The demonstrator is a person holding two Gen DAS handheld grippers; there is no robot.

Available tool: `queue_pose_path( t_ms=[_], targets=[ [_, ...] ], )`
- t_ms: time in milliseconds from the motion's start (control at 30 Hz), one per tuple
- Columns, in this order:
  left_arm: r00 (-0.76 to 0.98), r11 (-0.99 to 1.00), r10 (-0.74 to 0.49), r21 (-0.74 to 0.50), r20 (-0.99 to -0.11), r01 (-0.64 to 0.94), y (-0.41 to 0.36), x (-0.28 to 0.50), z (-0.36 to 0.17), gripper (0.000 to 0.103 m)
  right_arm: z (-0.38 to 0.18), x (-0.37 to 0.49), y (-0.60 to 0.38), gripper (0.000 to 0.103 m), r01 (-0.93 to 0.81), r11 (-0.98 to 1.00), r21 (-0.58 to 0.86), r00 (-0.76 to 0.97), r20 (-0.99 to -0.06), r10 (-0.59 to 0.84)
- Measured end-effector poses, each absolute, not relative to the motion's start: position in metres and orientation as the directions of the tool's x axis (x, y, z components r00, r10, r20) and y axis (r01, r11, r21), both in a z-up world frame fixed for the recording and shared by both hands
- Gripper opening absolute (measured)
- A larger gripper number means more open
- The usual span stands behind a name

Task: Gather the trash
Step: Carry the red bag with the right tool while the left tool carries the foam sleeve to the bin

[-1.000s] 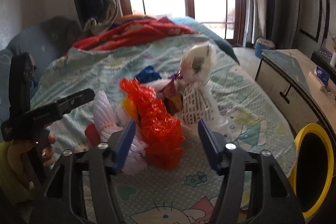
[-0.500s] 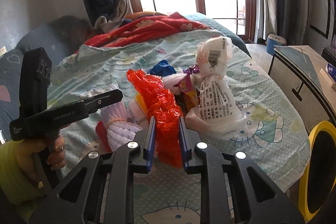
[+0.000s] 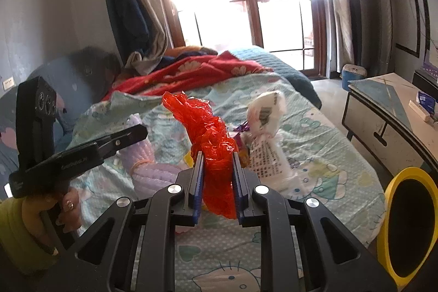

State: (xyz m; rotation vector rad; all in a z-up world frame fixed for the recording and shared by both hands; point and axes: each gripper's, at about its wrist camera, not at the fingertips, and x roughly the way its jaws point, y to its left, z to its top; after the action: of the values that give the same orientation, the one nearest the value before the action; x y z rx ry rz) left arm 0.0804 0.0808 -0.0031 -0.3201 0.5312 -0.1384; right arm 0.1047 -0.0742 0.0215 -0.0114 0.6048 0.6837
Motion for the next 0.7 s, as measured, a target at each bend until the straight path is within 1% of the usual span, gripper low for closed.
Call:
queue_pose_path(
  t_ms=[167, 367, 700],
  targets=[
    [0.871, 0.951, -0.214, -0.3, -0.442, 0.081, 0.061, 0.075, 0.014, 0.019, 0.035, 0.104, -0.096, 0.017, -0.571, 0.795, 0.206, 0.636, -0.502, 0.586],
    [0.876, 0.959, -0.225, -0.256, -0.426, 0.121, 0.032, 0.074, 0.027, 0.019, 0.048, 0.102, -0.129, 0.017, -0.525, 0.822, 0.22, 0.682, -0.469, 0.561],
    [0.844, 0.957, -0.272, -0.223, -0.462, 0.187, -0.025, 0.098, 0.025, 0.019, 0.053, 0.102, -0.198, 0.017, -0.413, 0.878, 0.241, 0.749, -0.458, 0.478]
  ],
)
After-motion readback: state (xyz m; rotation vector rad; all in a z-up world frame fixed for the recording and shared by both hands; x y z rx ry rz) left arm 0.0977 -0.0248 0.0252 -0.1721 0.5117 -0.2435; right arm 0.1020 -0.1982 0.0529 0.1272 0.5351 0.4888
